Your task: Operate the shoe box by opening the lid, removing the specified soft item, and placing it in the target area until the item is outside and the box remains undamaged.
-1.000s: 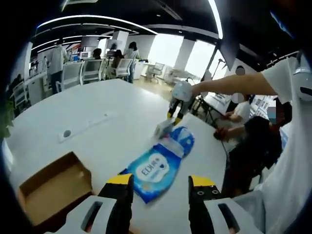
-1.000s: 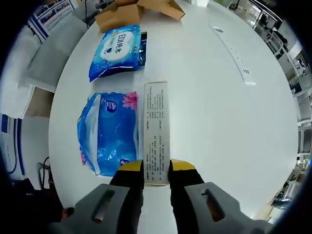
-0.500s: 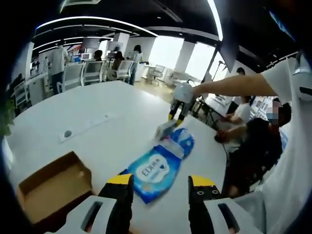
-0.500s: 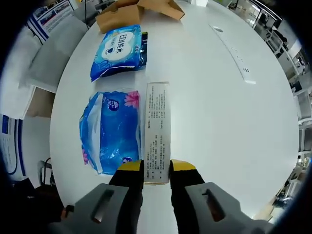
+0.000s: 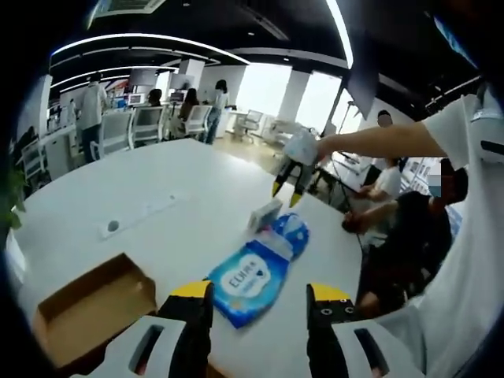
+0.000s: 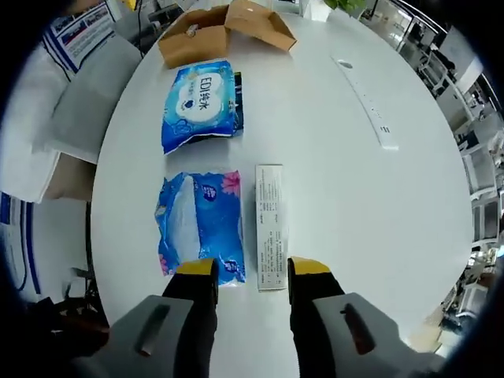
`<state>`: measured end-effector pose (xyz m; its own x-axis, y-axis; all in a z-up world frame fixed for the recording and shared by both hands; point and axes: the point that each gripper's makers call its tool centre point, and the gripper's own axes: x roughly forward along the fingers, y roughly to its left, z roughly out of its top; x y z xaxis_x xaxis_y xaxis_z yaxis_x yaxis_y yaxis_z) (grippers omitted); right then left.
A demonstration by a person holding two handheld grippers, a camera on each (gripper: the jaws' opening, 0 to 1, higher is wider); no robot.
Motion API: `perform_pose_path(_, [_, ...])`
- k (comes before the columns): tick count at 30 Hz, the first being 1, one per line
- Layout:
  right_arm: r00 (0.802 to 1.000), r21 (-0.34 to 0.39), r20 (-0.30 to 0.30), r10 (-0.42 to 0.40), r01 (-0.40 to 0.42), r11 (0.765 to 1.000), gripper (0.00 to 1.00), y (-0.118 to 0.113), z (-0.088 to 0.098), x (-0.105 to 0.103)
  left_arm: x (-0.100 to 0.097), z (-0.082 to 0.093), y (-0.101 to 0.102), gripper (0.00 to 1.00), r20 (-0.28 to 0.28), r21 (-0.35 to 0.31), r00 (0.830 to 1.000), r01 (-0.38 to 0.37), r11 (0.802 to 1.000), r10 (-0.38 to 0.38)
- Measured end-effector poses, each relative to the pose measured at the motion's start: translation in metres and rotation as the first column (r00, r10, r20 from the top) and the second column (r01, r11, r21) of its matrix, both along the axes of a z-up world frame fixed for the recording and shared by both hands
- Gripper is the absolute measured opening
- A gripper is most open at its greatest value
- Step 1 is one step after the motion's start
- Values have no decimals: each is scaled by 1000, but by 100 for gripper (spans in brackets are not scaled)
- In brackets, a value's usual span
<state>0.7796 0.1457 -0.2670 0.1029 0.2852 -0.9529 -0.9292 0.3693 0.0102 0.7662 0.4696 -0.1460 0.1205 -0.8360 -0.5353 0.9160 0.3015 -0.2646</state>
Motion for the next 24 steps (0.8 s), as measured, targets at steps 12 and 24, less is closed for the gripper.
perform_pose_path(12, [995,-3,102,-1,2,1000,44,55,64,-38,-8,26,52,51,63,-6,998,-1,1000,1])
perform_pose_path(24, [985,6,171,-39,39,999,47,132,100,-61,-20,46,135,53,107,-2,994,9,1000,-8])
